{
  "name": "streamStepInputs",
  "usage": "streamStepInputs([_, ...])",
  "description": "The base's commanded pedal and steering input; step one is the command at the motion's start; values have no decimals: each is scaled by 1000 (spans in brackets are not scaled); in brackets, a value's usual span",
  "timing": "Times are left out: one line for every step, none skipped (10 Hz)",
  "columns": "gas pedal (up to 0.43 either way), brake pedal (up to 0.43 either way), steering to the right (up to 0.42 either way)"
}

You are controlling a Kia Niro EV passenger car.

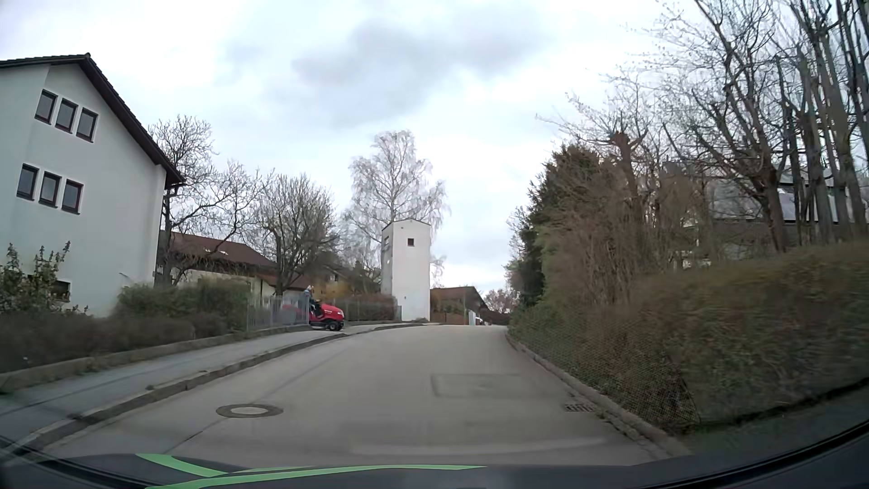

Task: Follow the waypoints while adhering to traffic rules and regulations

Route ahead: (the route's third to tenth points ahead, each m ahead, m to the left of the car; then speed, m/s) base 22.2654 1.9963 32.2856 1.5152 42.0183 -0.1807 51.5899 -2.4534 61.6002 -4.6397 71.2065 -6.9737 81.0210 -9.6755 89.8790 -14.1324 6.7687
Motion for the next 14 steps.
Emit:
streamStepInputs([280,0,2])
streamStepInputs([268,0,3])
streamStepInputs([268,0,4])
streamStepInputs([268,0,4])
streamStepInputs([260,0,5])
streamStepInputs([260,0,7])
streamStepInputs([260,0,9])
streamStepInputs([260,0,10])
streamStepInputs([248,0,12])
streamStepInputs([248,0,14])
streamStepInputs([248,0,17])
streamStepInputs([248,0,20])
streamStepInputs([248,0,21])
streamStepInputs([248,0,23])
